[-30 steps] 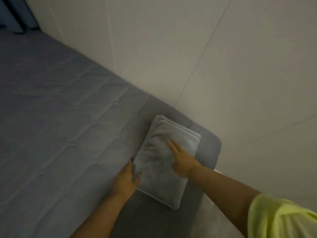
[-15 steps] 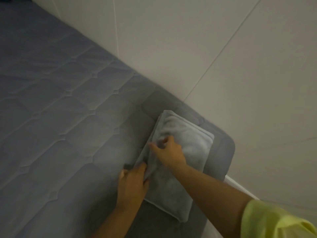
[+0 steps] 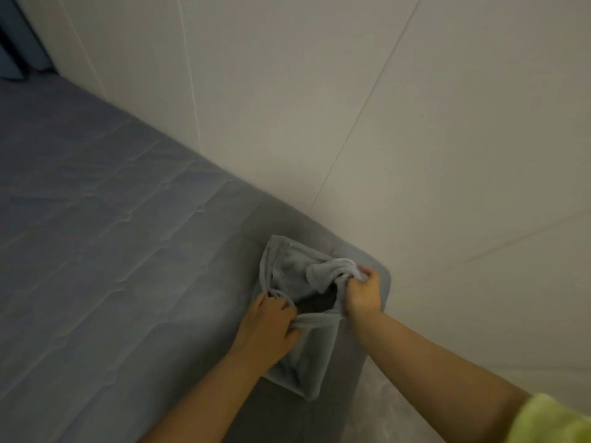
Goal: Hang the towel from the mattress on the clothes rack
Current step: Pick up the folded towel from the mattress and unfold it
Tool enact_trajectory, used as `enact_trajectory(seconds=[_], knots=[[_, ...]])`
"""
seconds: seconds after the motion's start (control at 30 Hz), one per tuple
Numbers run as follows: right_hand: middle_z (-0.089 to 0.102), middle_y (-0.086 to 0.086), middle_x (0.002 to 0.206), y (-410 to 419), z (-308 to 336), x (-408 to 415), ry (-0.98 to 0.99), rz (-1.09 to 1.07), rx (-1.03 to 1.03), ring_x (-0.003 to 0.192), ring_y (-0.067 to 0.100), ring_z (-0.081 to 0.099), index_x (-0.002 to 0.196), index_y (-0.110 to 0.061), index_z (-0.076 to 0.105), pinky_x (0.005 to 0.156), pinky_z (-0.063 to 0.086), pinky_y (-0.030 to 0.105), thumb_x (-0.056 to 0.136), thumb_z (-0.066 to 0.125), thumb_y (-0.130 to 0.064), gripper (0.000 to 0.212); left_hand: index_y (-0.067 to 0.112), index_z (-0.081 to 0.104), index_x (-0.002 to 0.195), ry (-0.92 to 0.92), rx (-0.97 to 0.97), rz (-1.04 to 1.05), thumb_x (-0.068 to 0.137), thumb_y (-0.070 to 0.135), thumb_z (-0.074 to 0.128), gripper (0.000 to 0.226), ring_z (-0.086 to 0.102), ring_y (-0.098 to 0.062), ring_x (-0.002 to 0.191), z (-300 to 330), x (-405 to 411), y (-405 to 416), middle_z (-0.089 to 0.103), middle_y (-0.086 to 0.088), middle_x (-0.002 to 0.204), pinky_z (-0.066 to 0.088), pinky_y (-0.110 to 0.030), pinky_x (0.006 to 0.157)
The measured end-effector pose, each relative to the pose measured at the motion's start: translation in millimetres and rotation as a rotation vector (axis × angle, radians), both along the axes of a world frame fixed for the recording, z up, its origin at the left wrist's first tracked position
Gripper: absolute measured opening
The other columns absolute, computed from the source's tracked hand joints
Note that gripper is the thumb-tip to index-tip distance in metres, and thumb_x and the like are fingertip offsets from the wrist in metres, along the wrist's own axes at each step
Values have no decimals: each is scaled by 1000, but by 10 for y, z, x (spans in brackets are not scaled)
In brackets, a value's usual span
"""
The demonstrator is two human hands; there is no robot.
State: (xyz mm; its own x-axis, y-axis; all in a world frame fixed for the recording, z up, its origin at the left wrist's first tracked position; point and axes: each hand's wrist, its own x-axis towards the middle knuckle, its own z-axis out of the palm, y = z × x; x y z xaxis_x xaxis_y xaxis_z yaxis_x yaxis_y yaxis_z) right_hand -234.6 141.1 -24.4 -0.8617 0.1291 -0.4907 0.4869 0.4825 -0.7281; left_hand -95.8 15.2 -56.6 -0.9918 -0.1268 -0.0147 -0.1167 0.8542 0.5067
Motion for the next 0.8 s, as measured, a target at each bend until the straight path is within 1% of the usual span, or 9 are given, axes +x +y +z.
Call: enact_trajectory(seconds=[0.07,0.1,0.17,0.23,0.33,0.43,0.57,0.67,0.8], knots=[[56,14,74,187,275,-6,104,108,63,61,25,51,149,-20,35,60,45,35,99,44,-8,53,15,67,88,16,61,-30,84,34,55,22,61,-26,88,248,-84,59,69,-6,90,50,-37,91],[52,9,68,298,446,14,192,188,84,58,21,49,150,-24,36,57,44,32,97,45,-7,55,15,65,91,8,112,-32,86,35,53,23,62,-26,89,406,-130,112,70,-6,93,50,-38,87],[58,9,81,483,782,39,346,373,123,74,20,56,143,-25,50,75,51,33,94,50,-9,51,17,63,106,15,172,-40,90,37,50,29,64,-27,95,720,-244,225,70,-6,104,51,-39,82],[58,6,104,651,1139,62,387,576,177,98,15,56,123,-28,69,93,47,31,93,56,-19,34,21,61,119,80,186,-70,90,36,49,34,66,-30,96,1067,-387,366,70,-9,110,53,-41,80],[59,-11,112,908,1699,84,260,805,264,100,7,59,91,-46,74,87,46,29,88,59,-45,15,17,62,108,114,167,-155,92,34,50,26,65,-31,92,1605,-635,558,68,-12,104,50,-40,77],[71,-1,98,1198,2280,65,351,1009,627,92,23,67,88,-26,70,71,46,32,85,58,-51,28,13,49,79,57,115,-265,88,33,57,24,58,-31,78,2161,-876,739,63,-16,86,40,-38,67],[74,8,98,1737,3149,8,566,906,799,95,33,68,88,-24,63,70,43,34,91,52,-42,22,24,57,84,17,127,-388,80,48,65,26,63,-28,87,2879,-1068,994,69,-10,92,49,-38,73],[73,9,100,2279,3822,39,619,739,827,97,34,66,78,-30,52,76,48,38,92,48,-40,17,19,62,119,-106,-34,-491,82,39,68,42,61,-28,111,3244,-1217,1161,67,-10,121,47,-34,89],[66,4,82,3247,4562,276,684,409,808,90,33,65,63,-31,53,72,49,38,88,49,-38,27,12,63,120,-144,-107,-434,91,27,55,34,59,-33,115,3701,-1343,1624,64,-17,125,45,-32,90]])
